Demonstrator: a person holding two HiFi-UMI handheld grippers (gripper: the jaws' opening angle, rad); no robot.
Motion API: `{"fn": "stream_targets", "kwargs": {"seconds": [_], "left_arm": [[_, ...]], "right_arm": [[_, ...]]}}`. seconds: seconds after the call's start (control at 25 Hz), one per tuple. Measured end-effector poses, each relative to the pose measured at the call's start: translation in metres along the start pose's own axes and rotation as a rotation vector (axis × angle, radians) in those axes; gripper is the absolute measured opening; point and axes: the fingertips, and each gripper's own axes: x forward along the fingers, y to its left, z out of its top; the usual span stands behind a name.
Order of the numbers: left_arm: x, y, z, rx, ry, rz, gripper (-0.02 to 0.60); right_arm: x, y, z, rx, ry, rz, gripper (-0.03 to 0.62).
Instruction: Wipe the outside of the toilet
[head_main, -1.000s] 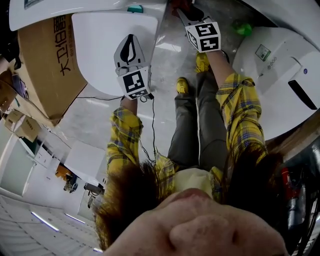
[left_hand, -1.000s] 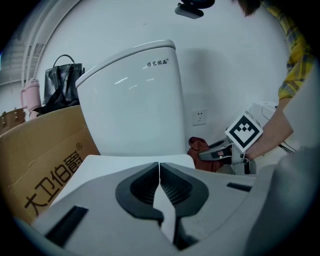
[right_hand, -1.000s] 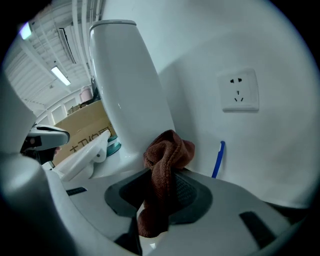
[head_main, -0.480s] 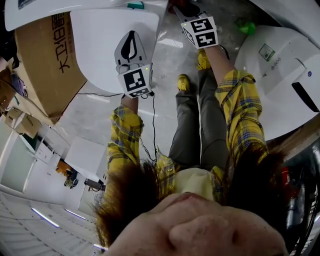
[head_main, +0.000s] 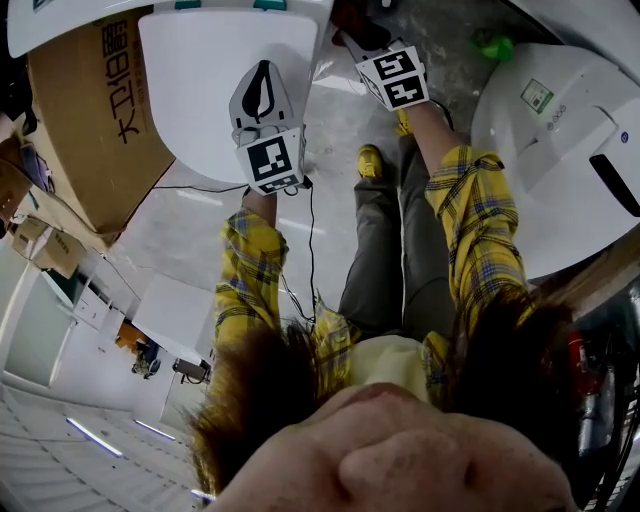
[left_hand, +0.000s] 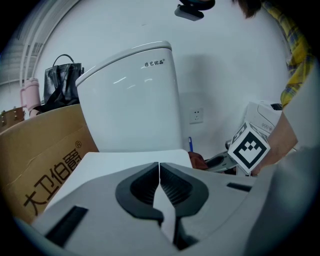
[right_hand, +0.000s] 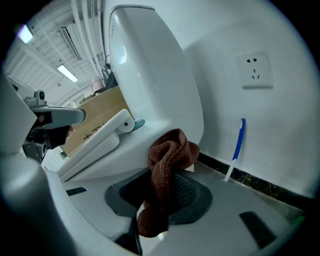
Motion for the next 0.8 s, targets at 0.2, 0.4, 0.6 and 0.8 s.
{"fn": "stream_targets", "kwargs": {"seconds": [0.2, 0.4, 0.6, 0.8], "left_arm": [[-0.008, 0.002, -0.004, 0.005, -0.004, -0.003, 0.009], [-0.018, 0.004, -0.009, 0.007, -0.010, -0.002, 0.009], [-0.030, 0.005, -0.016, 0.021, -0.013, -0.005, 0.009], [-0.039, 0.009, -0.027, 0.020, -0.015, -0.001, 0.009]], "right_arm": [[-0.004, 0.021, -0.018, 0.009, 0.017, 0.021, 0.121], [-0.008, 0.042, -0.038, 0.016, 0.040, 0.039, 0.121], [-0.009, 0.065, -0.060, 0.017, 0.073, 0.068, 0.121], [-0.008, 0.088, -0.085, 0.020, 0.117, 0.098, 0.121]]}}
